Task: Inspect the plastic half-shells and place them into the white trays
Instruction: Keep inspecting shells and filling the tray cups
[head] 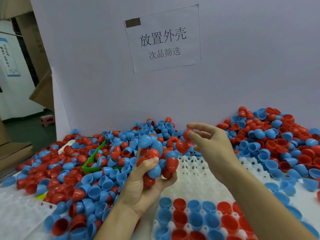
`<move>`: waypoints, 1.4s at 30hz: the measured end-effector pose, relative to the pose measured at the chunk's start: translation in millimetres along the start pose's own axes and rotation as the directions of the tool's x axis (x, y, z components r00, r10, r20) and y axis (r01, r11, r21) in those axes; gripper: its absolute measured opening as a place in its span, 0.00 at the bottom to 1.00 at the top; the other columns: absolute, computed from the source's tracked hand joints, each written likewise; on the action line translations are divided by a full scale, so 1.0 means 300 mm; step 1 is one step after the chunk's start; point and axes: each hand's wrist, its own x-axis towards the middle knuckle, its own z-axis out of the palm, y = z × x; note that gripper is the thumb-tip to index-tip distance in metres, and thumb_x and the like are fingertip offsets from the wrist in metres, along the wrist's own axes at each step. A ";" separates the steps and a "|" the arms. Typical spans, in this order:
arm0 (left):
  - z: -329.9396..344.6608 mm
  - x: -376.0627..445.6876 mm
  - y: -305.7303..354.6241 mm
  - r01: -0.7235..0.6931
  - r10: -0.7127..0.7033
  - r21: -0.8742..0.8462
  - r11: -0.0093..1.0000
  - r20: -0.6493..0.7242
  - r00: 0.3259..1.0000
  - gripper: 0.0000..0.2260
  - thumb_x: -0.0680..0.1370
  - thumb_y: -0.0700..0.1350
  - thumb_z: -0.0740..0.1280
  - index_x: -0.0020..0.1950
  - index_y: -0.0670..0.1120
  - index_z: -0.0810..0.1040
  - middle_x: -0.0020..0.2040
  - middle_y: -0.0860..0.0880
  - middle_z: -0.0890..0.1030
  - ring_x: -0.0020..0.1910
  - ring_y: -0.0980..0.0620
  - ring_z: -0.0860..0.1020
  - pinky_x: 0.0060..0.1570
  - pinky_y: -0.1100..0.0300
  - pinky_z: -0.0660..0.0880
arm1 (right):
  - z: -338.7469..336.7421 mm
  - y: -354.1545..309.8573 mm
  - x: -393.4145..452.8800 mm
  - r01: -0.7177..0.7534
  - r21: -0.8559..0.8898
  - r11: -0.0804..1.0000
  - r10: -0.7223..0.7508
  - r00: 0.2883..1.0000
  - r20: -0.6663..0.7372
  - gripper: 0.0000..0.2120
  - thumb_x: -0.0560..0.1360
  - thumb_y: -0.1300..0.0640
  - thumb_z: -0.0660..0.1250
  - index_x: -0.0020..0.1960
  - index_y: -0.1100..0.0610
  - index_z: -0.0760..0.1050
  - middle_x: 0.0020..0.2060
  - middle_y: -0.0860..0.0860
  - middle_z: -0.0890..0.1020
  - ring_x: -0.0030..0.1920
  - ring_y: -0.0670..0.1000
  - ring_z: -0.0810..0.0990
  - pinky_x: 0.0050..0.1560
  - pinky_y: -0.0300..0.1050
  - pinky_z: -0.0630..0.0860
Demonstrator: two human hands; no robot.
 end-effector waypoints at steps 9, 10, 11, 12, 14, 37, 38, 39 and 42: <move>-0.058 0.011 0.073 -0.126 0.123 -0.033 0.992 -0.079 0.989 0.40 0.49 0.37 0.86 0.61 0.43 0.79 0.57 0.37 0.82 0.48 0.40 0.84 0.40 0.45 0.80 | -0.046 0.014 0.021 0.061 -0.135 0.989 -0.067 0.997 -0.042 0.10 0.80 0.58 0.66 0.52 0.42 0.77 0.48 0.45 0.83 0.44 0.44 0.84 0.41 0.37 0.77; -0.059 0.011 0.077 -0.135 0.132 -0.024 0.991 -0.092 0.987 0.43 0.49 0.38 0.86 0.63 0.44 0.78 0.57 0.37 0.82 0.49 0.40 0.84 0.40 0.45 0.80 | -0.055 0.015 0.023 0.077 -0.175 0.982 -0.083 0.996 -0.030 0.09 0.80 0.58 0.66 0.52 0.43 0.77 0.48 0.45 0.82 0.42 0.43 0.84 0.39 0.34 0.77; -0.058 0.010 0.078 -0.141 0.139 -0.019 0.990 -0.094 0.986 0.45 0.48 0.38 0.86 0.64 0.45 0.77 0.58 0.38 0.82 0.49 0.40 0.84 0.40 0.45 0.80 | -0.066 0.013 0.025 0.087 -0.216 0.972 -0.091 0.996 -0.006 0.09 0.80 0.58 0.66 0.53 0.44 0.77 0.46 0.44 0.82 0.39 0.42 0.84 0.35 0.31 0.75; -0.057 0.010 0.078 -0.141 0.140 -0.011 0.990 -0.089 0.986 0.45 0.49 0.38 0.85 0.65 0.46 0.77 0.58 0.38 0.82 0.49 0.40 0.84 0.40 0.45 0.80 | -0.080 0.010 0.026 0.089 -0.263 0.961 -0.085 0.996 0.027 0.08 0.80 0.58 0.66 0.54 0.45 0.77 0.45 0.43 0.81 0.37 0.39 0.83 0.31 0.28 0.74; -0.056 0.009 0.077 -0.136 0.136 0.000 0.991 -0.081 0.987 0.45 0.50 0.38 0.85 0.66 0.47 0.77 0.58 0.39 0.82 0.49 0.41 0.84 0.41 0.45 0.80 | -0.112 0.002 0.031 0.081 -0.370 0.925 -0.052 0.995 0.088 0.08 0.81 0.56 0.66 0.53 0.44 0.77 0.45 0.43 0.82 0.37 0.40 0.83 0.28 0.29 0.72; 0.011 0.030 -0.031 -0.122 0.151 0.122 0.985 -0.265 0.952 0.27 0.63 0.36 0.75 0.59 0.56 0.80 0.55 0.41 0.84 0.47 0.43 0.83 0.41 0.46 0.79 | 0.079 -0.054 -0.100 0.287 -0.124 0.950 -0.218 0.892 0.395 0.23 0.79 0.70 0.59 0.59 0.44 0.77 0.43 0.49 0.80 0.45 0.53 0.81 0.49 0.49 0.81; 0.014 0.028 -0.030 -0.117 0.144 0.115 0.986 -0.258 0.955 0.26 0.62 0.35 0.76 0.57 0.56 0.81 0.54 0.41 0.84 0.46 0.43 0.83 0.42 0.46 0.79 | 0.075 -0.053 -0.096 0.269 -0.108 0.957 -0.206 0.893 0.400 0.28 0.76 0.74 0.58 0.60 0.44 0.77 0.44 0.50 0.80 0.46 0.52 0.81 0.49 0.51 0.82; 0.018 0.027 -0.031 -0.115 0.140 0.111 0.987 -0.252 0.958 0.26 0.60 0.36 0.77 0.55 0.56 0.82 0.53 0.41 0.85 0.45 0.43 0.84 0.42 0.46 0.79 | 0.070 -0.049 -0.094 0.254 -0.097 0.962 -0.195 0.895 0.401 0.31 0.73 0.77 0.57 0.60 0.45 0.77 0.45 0.50 0.80 0.47 0.51 0.81 0.49 0.51 0.82; 0.025 0.024 -0.033 -0.118 0.142 0.108 0.987 -0.243 0.960 0.27 0.58 0.37 0.79 0.53 0.55 0.82 0.52 0.41 0.85 0.45 0.44 0.83 0.42 0.46 0.79 | 0.064 -0.037 -0.092 0.228 -0.070 0.971 -0.183 0.899 0.397 0.31 0.72 0.78 0.62 0.60 0.45 0.77 0.44 0.48 0.80 0.49 0.47 0.83 0.46 0.41 0.80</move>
